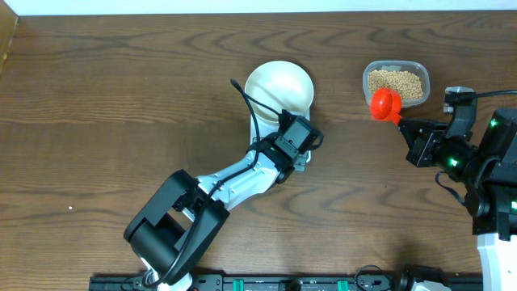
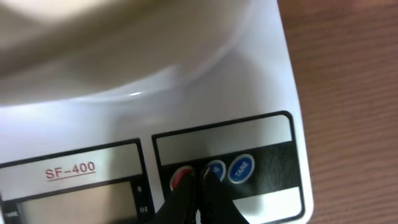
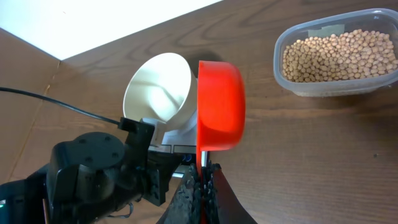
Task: Scoop item into bowl and weigh 50g on scale
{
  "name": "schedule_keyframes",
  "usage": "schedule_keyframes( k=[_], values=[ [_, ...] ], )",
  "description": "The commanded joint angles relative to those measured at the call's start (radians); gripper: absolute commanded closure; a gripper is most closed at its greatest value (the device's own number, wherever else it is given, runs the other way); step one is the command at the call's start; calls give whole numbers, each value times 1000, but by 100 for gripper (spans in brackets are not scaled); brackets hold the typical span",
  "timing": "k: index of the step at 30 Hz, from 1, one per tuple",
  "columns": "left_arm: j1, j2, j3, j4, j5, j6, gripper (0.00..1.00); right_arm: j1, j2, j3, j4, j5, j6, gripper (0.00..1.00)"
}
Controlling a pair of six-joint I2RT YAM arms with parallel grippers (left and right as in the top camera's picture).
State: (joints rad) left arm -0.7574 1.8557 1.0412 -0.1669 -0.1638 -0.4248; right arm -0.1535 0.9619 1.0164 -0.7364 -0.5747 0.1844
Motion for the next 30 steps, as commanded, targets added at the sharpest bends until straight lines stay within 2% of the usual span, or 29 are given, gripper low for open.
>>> schedule_keyframes(
  k=[1,30],
  values=[
    [17,16,-3,3,-32,13,93,-6,0,18,0,1,-20,99],
    [32,21,-4,-11,-27,5,93,-6,0,18,-1,16,-29,99]
  ],
)
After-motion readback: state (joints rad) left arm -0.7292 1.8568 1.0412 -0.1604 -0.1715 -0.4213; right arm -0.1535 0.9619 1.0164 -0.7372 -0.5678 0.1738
